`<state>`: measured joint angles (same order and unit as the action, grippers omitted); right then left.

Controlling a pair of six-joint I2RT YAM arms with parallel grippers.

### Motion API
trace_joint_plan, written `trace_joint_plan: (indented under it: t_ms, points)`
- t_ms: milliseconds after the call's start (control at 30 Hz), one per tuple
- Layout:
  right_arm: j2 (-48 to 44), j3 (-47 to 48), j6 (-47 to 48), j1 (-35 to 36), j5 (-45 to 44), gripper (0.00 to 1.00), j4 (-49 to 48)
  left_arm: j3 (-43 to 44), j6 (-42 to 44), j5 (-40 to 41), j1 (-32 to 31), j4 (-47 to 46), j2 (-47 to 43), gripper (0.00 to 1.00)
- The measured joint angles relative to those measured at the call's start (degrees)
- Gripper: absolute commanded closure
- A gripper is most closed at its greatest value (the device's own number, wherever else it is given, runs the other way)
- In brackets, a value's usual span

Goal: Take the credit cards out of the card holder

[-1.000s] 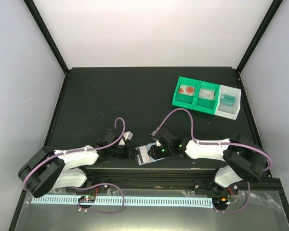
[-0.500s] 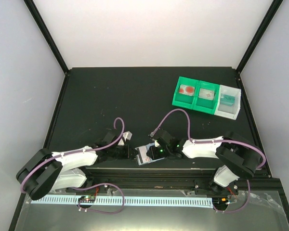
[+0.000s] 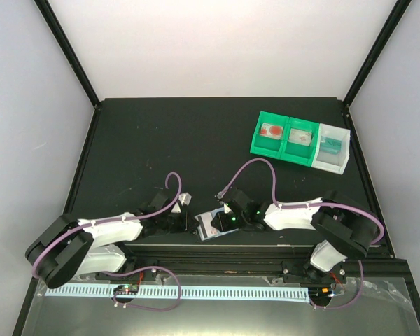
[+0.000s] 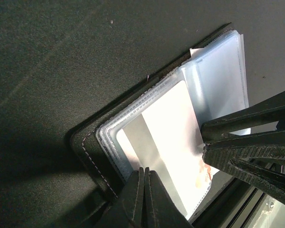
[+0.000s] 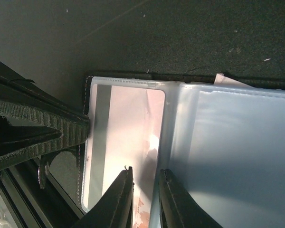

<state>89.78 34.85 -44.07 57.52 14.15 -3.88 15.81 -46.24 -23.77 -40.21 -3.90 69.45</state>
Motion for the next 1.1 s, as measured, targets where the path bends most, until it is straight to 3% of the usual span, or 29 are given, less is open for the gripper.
trace_joint_plan:
  t_ms: [233,467,1100]
  points:
    - [0.7,-0.2,-0.2,0.0,0.4,0.84,-1.2,-0.2,0.0,0.2,0.0,-1.0,0.7,0.98]
    - [0.8,-1.0,-1.3,-0.2,-0.1,0.99,-2.2,-0.7,0.0,0.2,0.0,-1.9,0.7,0.98]
    - [-3.5,-4.1,-0.9,-2.3,-1.4,0.99,-1.1,-1.1,0.2,-0.2,0.0,-9.1,5.1,0.98]
